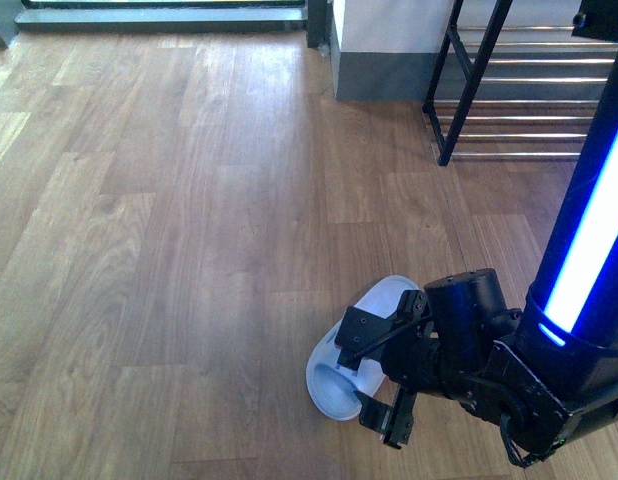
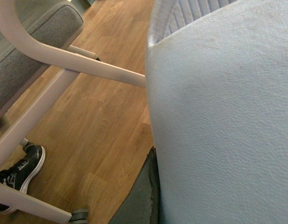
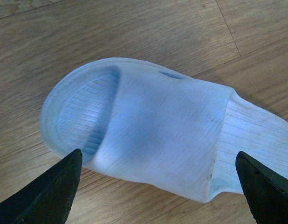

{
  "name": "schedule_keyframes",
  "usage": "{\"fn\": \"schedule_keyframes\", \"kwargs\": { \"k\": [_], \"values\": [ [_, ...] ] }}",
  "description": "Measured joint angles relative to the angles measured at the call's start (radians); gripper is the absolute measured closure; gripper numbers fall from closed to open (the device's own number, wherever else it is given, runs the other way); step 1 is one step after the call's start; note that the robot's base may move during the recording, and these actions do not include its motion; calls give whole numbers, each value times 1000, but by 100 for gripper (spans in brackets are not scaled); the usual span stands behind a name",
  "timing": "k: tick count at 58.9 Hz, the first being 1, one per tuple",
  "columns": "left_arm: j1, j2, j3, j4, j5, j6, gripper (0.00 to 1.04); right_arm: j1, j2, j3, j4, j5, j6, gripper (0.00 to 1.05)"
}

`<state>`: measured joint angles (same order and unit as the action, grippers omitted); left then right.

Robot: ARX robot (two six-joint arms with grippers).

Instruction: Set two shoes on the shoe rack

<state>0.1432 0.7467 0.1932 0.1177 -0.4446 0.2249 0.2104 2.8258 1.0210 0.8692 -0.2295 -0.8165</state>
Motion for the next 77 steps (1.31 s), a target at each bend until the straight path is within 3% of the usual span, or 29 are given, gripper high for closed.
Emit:
{"fn": "schedule_keyframes", "kwargs": {
  "k": [31, 46, 58, 66, 77],
  "values": [
    [0, 0, 0, 0, 0, 0, 103, -77, 97, 242, -289, -79, -103, 9],
    [0, 0, 0, 0, 0, 0, 103, -96, 63, 341, -689, -130, -13, 9],
    [0, 0, 0, 0, 0, 0, 103, -116, 42, 320, -852, -161, -32, 9],
    [0, 0, 0, 0, 0, 0, 103, -119, 29, 285, -873, -191, -37, 9],
    [0, 0, 0, 0, 0, 0, 103, -120, 27, 248, -754, -214, 11, 9]
  ]
}}
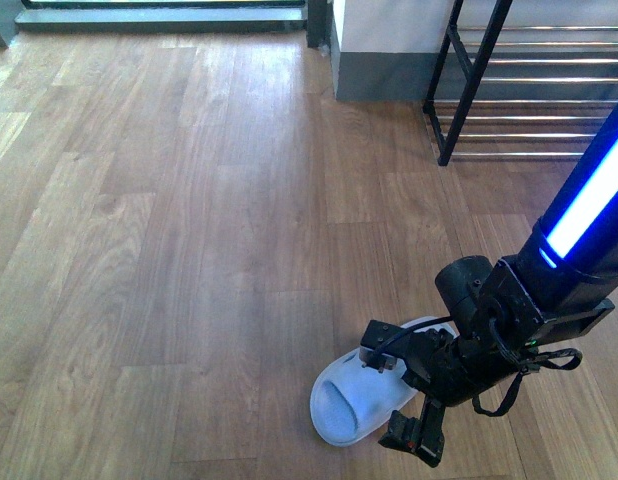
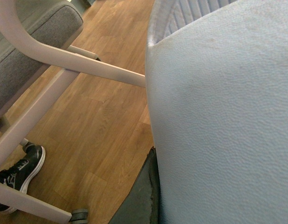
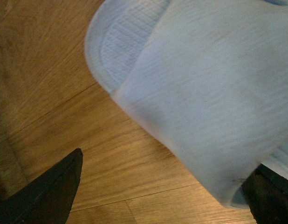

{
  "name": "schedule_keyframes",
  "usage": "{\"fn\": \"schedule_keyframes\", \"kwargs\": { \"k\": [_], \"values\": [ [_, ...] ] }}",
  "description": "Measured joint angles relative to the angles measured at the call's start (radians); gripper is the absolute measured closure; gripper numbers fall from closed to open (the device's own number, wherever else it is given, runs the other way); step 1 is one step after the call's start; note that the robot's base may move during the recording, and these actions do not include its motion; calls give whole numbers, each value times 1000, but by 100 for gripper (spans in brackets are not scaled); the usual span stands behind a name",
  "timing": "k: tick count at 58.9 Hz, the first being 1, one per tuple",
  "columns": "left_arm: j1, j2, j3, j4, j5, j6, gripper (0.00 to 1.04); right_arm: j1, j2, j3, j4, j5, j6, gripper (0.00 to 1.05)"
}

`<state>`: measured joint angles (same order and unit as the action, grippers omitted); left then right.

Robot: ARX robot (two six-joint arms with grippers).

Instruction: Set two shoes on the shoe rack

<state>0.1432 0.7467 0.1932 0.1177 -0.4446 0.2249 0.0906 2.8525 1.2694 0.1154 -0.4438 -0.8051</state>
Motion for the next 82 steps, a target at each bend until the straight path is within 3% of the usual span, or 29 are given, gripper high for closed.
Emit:
{"fn": "schedule_keyframes", "kwargs": {
  "k": [13, 27, 55, 82],
  "values": [
    [0, 0, 0, 0, 0, 0, 103, -8, -14, -36, 80, -40, 110, 9],
    [0, 0, 0, 0, 0, 0, 103, -12, -14, -85, 31, -23, 59, 9],
    [0, 0, 0, 0, 0, 0, 103, 1, 6, -102, 126, -45, 57, 9],
    [0, 0, 0, 0, 0, 0, 103, 10, 34, -125, 215, -41, 122, 78]
  ]
}}
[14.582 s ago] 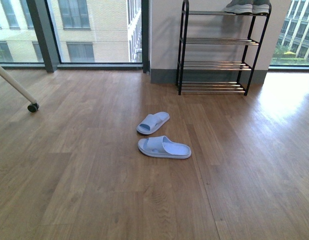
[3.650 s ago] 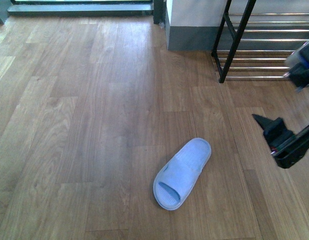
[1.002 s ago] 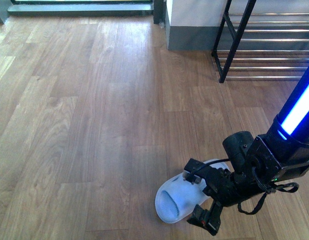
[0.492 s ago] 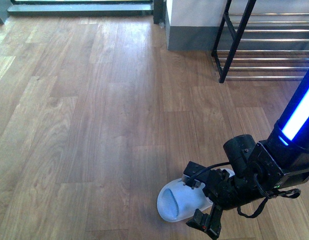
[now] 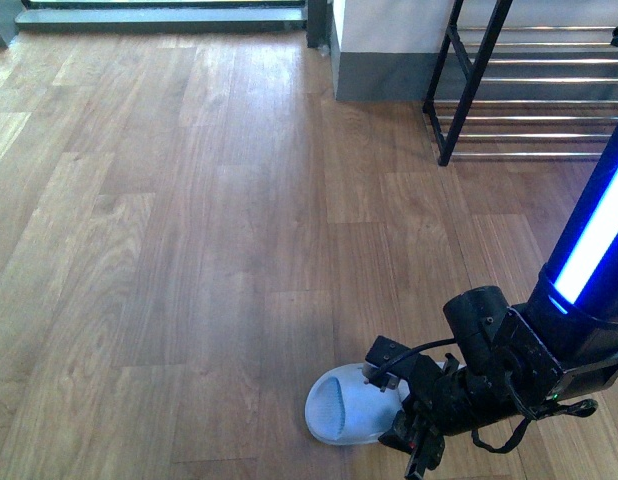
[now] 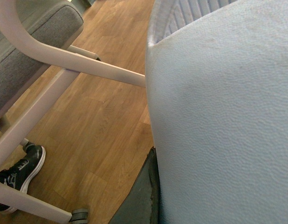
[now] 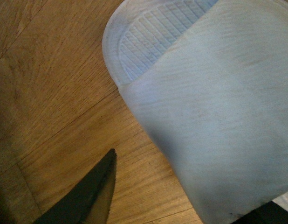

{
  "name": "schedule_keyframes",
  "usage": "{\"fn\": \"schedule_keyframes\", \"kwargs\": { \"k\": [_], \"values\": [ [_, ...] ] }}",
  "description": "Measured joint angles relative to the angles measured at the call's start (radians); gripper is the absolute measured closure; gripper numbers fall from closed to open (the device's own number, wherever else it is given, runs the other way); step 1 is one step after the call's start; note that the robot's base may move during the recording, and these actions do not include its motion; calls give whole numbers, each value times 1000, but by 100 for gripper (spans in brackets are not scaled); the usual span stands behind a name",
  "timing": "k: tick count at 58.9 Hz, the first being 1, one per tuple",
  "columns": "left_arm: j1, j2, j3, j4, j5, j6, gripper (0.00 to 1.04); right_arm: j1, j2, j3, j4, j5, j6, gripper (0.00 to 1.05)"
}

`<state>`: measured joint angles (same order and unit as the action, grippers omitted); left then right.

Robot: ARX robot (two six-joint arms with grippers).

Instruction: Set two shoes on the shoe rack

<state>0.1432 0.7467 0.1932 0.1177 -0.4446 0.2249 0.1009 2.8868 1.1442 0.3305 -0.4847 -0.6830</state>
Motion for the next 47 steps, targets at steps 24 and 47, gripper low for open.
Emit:
{"fn": "schedule_keyframes", "kwargs": {
  "k": [24, 47],
  "values": [
    [0, 0, 0, 0, 0, 0, 103, 1, -66, -154, 230, 41, 107, 103],
    [0, 0, 0, 0, 0, 0, 103, -71, -769, -548, 346, 242, 25, 103]
  ]
}}
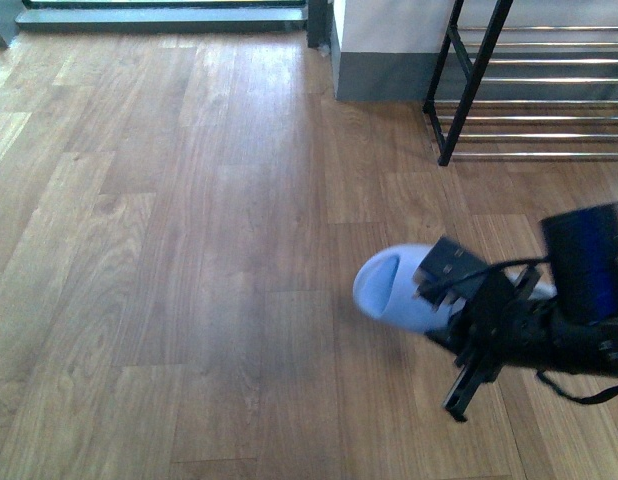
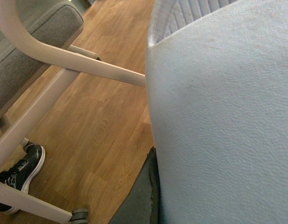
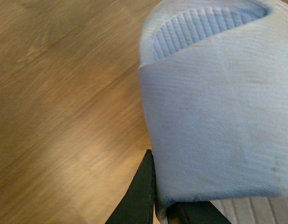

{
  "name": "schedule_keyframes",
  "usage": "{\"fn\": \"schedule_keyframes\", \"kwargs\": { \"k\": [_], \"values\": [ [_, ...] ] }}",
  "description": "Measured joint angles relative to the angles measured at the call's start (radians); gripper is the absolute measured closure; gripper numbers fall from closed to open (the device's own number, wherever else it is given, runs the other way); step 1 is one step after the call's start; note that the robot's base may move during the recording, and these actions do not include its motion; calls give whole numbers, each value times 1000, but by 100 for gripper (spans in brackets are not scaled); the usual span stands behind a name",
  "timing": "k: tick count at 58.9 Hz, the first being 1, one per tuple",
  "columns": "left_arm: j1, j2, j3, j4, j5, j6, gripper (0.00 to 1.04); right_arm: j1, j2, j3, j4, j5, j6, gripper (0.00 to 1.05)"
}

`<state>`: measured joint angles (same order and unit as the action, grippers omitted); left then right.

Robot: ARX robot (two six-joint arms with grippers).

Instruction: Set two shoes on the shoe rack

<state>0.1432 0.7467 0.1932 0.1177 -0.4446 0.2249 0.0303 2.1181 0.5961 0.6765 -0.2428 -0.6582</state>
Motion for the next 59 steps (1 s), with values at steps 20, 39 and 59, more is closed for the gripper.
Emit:
{"fn": "schedule_keyframes", "kwargs": {
  "k": [20, 39, 59],
  "values": [
    [0, 0, 0, 0, 0, 0, 103, 2, -767, -175, -205, 123, -46, 103],
    [0, 0, 0, 0, 0, 0, 103, 28, -1168, -194, -360, 139, -8, 103],
    [0, 0, 0, 0, 0, 0, 103, 28, -1157, -207, -366, 140, -3, 103]
  ]
}}
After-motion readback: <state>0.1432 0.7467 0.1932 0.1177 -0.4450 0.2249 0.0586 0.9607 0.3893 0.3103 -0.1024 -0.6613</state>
